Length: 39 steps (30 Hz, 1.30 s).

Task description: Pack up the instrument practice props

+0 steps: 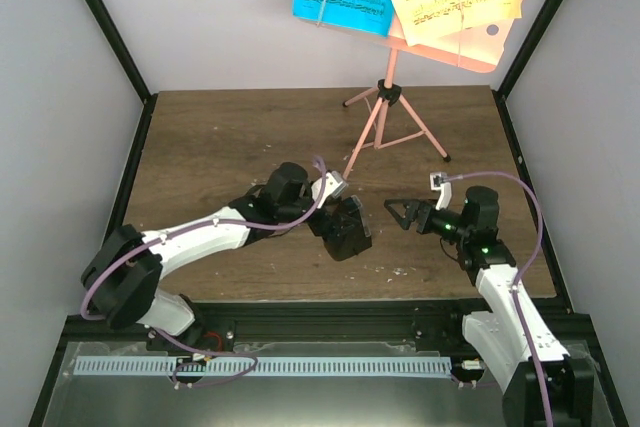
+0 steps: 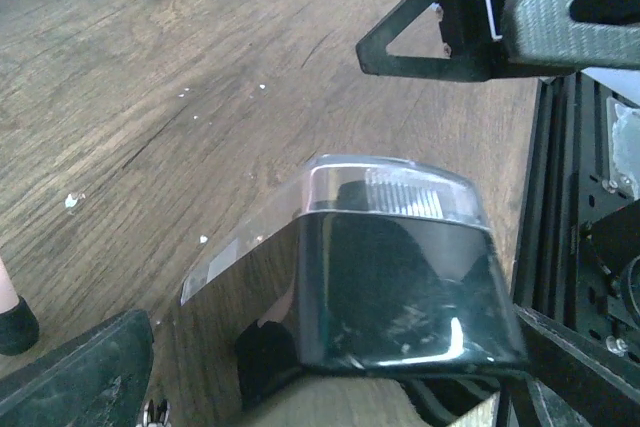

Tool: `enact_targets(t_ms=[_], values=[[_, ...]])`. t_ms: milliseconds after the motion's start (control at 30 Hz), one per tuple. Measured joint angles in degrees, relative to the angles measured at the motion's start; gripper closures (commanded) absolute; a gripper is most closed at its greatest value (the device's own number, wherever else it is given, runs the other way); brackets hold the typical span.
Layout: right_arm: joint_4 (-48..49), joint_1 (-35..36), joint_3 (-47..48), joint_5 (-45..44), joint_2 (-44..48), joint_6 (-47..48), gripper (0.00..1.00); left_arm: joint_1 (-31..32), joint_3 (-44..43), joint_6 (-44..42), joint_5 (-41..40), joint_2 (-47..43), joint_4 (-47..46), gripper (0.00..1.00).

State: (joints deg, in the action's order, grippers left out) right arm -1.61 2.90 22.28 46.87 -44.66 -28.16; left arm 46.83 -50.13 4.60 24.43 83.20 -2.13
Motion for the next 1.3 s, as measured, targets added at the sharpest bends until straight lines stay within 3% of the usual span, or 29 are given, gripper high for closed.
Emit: enact_targets(t_ms=[167,500,733,900,1033,1300], values=[[0.1,0.0,-0.2,0.3,0.0,0.0,0.00,0.0,-0.1,-1.0,0.3,1.9,-1.6,0.09],[0.8,0.0,-1.7,1.1,-1.6,-1.2,0.00,0.1,-0.4,-2.1,-0.4,4.2,-3.5,0.42],[3.9,1.1,-4.8,0.7,-2.0,-3.0,0.00,-0.9,-0.5,1.5,-2.0,4.2,-4.5,0.51],[3.8,10.8,-5.2,-6.0,-1.5,-2.7,0.02,-4.7,-3.0,7.7,-0.9,4.2,0.5,0.53],[3.7,21.7,-5.2,-17.4,-2.1,-2.8,0.04,-6.7,-5.0,12.4,0.1,4.5,4.5,0.53],[3.3,35.3,-2.7,-35.8,-10.3,-3.0,0.06,-7.1,-8.1,15.3,-0.3,5.1,10.6,0.54]])
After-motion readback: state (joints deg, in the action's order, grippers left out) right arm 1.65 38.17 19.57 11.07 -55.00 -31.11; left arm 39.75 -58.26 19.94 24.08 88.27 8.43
